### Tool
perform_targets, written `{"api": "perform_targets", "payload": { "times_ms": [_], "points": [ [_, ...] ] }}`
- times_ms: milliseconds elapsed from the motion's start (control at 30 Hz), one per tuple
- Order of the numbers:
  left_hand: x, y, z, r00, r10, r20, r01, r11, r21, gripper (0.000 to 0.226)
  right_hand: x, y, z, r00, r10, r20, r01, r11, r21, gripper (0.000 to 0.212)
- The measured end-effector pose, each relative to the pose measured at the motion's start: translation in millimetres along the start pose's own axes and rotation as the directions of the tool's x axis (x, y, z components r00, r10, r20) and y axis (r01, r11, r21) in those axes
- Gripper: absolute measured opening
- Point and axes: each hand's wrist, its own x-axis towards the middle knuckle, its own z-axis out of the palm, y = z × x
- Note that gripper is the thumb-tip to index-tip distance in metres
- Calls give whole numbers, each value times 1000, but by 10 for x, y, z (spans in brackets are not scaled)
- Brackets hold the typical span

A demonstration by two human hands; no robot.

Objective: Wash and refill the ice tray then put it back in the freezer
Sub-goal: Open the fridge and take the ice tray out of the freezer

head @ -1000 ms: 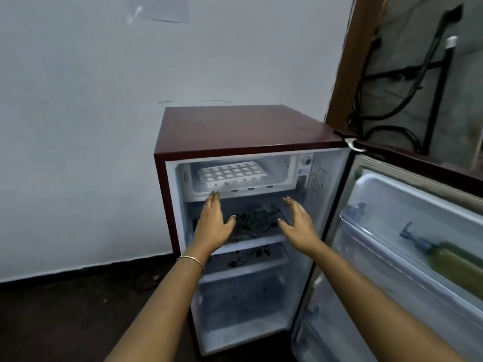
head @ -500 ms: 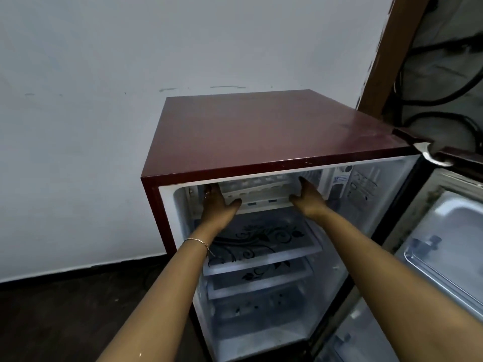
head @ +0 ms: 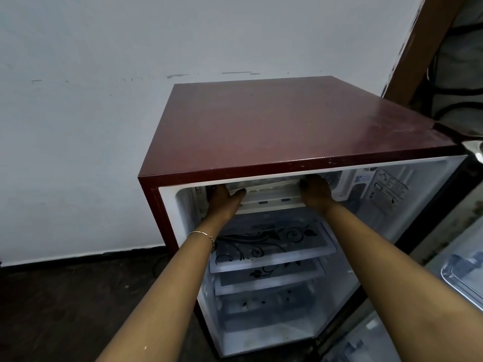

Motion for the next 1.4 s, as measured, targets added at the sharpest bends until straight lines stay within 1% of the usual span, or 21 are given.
{"api": "perform_targets", "payload": {
  "times_ms": [67,133,267,333,400,500,567,667,800,867,933,1033,1100,1233,1333,1400],
  "points": [
    [4,18,11,1000,-5,-25,4,999,-45,59,31,-9,7,1000,26,-7,-26,999,48,32],
    [-11,33,30,999,-11,-42,6,995,-98,53,12,-48,-14,998,67,-17,-64,988,139,29],
    [-81,57,78,998,-24,-52,12,976,-219,54,-32,-76,-96,992,127,-26,-116,959,257,24],
    [-136,76,90,998,-13,-63,-5,964,-266,57,-78,-77,-143,983,184,3,-174,926,336,16],
    [-208,90,94,997,-3,-79,-19,958,-288,61,-141,-70,-179,969,248,16,-229,863,450,10],
    [-306,78,104,996,3,-87,-31,948,-315,66,-271,-53,-251,940,341,-9,-268,753,602,15],
    [-387,93,117,997,1,-79,-26,947,-320,66,-405,-41,-330,924,382,4,-282,674,682,21],
    [-513,84,136,997,-27,-77,-2,936,-351,67,-673,-11,-441,915,402,15,-255,550,795,19],
    [-737,70,164,997,-32,-65,3,913,-407,66,-1053,16,-602,902,432,-1,-206,432,878,29],
    [-868,81,174,996,-41,-83,-2,888,-460,62,-1245,18,-684,890,457,4,-190,362,913,23],
    [-1025,86,173,994,-57,-91,2,856,-517,54,-1475,44,-773,883,470,14,-182,314,932,14],
    [-1310,75,181,994,-86,-63,28,778,-628,38,-1838,151,-864,873,484,57,-188,226,956,15],
    [-1529,48,202,993,-104,-47,46,742,-669,32,-2094,257,-903,857,509,80,-201,188,961,15],
    [-1946,-70,261,991,-116,-59,54,784,-619,30,-2648,384,-1004,844,525,108,-208,136,969,21],
    [-2264,-138,272,990,-136,-29,86,762,-642,29,-3056,453,-1071,842,528,114,-187,87,979,21],
    [-2503,-157,283,992,-124,2,95,749,-655,31,-3337,492,-1102,833,538,128,-180,45,983,20]
  ]
}}
